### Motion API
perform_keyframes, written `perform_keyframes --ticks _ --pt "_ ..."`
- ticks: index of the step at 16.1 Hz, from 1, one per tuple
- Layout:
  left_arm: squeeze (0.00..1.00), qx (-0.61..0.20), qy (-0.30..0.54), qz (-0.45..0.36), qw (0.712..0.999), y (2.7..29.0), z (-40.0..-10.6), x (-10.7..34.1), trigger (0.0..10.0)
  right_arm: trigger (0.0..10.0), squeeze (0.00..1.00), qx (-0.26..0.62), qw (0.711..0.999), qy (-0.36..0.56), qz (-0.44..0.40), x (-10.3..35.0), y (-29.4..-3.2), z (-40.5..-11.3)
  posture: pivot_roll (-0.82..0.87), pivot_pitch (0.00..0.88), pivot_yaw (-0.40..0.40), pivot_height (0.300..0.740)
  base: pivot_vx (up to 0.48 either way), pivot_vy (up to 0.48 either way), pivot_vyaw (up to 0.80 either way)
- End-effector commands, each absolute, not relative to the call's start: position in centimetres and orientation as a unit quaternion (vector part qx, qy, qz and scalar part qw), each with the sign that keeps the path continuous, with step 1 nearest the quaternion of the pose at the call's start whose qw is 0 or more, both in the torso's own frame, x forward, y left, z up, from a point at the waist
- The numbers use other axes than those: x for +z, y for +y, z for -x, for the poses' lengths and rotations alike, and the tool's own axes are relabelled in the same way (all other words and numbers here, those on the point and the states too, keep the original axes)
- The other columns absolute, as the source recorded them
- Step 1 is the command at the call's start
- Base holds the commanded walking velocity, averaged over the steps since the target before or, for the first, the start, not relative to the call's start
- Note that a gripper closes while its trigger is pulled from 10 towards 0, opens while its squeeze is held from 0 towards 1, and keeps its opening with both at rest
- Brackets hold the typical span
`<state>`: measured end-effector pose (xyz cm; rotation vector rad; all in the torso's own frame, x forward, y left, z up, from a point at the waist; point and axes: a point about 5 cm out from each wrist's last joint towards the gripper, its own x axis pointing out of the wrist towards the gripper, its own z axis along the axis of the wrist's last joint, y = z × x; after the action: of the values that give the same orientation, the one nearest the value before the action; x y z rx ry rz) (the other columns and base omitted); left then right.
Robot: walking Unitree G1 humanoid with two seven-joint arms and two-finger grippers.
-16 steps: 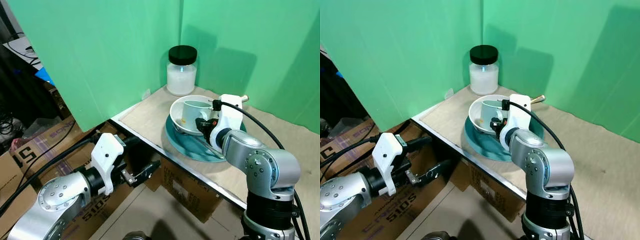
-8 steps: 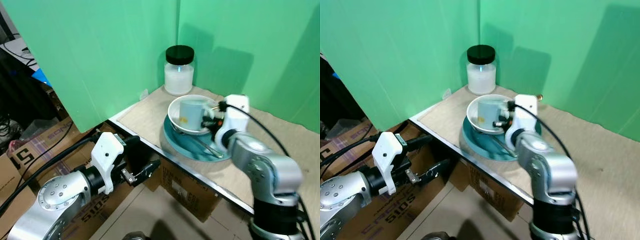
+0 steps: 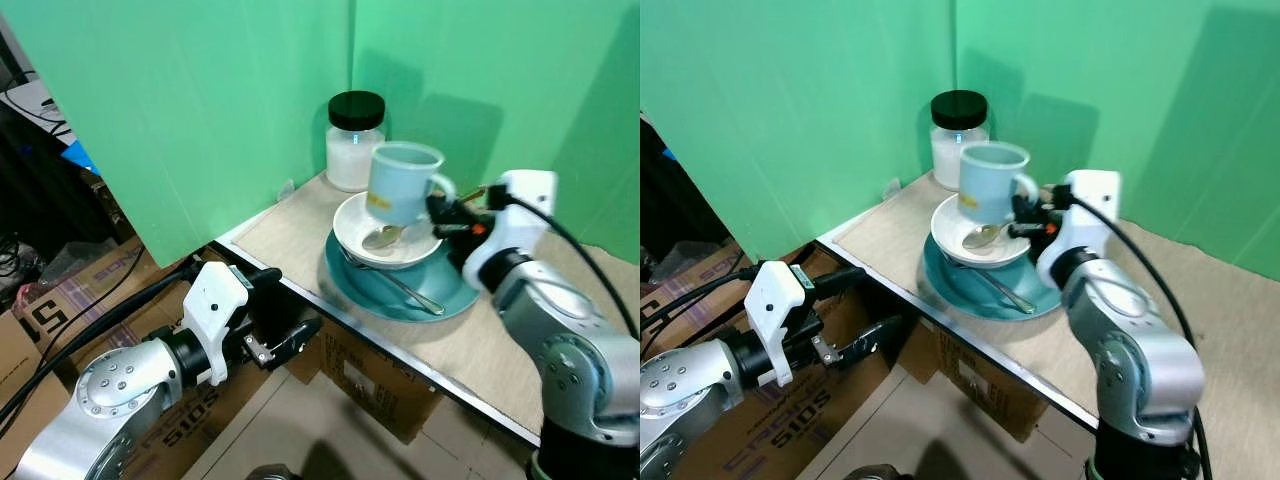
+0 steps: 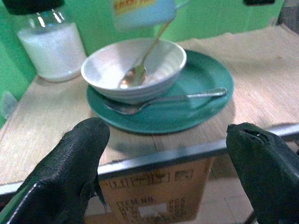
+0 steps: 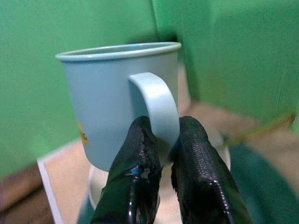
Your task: Setting the table
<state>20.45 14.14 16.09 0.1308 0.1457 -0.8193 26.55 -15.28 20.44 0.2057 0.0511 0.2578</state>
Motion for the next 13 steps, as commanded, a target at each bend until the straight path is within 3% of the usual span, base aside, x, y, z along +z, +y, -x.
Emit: perform_keyframes --ticks 1,2,8,13 --pt "0.0 -0.36 0.06 -0.071 0.928 14.4 -21.5 16.0 10.0 3.0 0.0 0.139 0.983 -0.054 -0.104 22.0 -15.3 -25.8 0.12 0.0 0.087 0.74 0.0 0.0 0.0" --pt "0.0 -0.329 0.047 -0.071 0.94 14.4 -22.4 15.9 10.0 10.0 0.0 0.143 0.982 -0.05 -0.116 21.4 -15.5 -25.3 0.11 0.0 0.087 0.74 0.0 0.0 0.0" --pt "0.0 -0.236 -0.007 -0.057 0.97 13.8 -24.1 16.8 10.0 10.0 0.0 0.135 0.982 -0.088 -0.096 21.4 -14.9 -24.6 0.1 0.0 0.087 0.74 0.0 0.0 0.0" --pt "0.0 -0.213 -0.021 -0.069 0.974 13.6 -24.4 16.8 10.0 10.0 0.0 0.077 0.985 -0.135 -0.075 21.6 -16.0 -25.0 0.1 0.0 0.073 0.74 0.0 0.0 -0.8"
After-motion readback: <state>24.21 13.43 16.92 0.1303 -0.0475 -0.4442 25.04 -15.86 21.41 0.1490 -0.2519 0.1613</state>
